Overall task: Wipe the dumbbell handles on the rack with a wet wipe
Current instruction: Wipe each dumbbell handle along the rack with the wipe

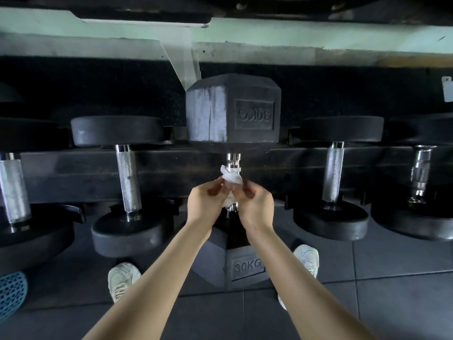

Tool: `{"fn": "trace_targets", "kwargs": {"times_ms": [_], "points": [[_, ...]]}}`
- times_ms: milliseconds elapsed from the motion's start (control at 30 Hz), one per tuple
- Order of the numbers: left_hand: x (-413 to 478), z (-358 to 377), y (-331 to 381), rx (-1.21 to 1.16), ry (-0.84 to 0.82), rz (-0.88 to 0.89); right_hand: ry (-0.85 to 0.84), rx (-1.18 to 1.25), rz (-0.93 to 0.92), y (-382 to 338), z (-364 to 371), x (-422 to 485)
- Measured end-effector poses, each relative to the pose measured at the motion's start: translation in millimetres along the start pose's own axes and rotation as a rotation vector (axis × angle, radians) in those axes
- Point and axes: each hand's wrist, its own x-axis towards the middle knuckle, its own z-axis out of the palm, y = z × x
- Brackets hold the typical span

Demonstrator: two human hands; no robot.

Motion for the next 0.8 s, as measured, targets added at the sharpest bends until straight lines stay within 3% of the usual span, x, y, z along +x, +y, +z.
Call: {"fn": "trace_targets", "kwargs": {"times_ms": [167,300,500,700,800], "points": [[10,12,17,-0.230,0.034,-0.069,0.056,0.313,0.047,-20,6,10],[28,16,33,-0.249,0.089,-0.049,0.068,0.263,-0.063,-37,5,30],[5,-2,8,-0.084,-0.019,-0.084,-0.128,0.082,-0.053,-6,-19,9],[31,11,38,-0.201,0.044,-0.082,-0.099,0.388,-0.021,-47,-14,31],[27,8,28,-0.168,-0.001,-0.051,-0.144,0.355,-0.026,-34,-14,27]]}}
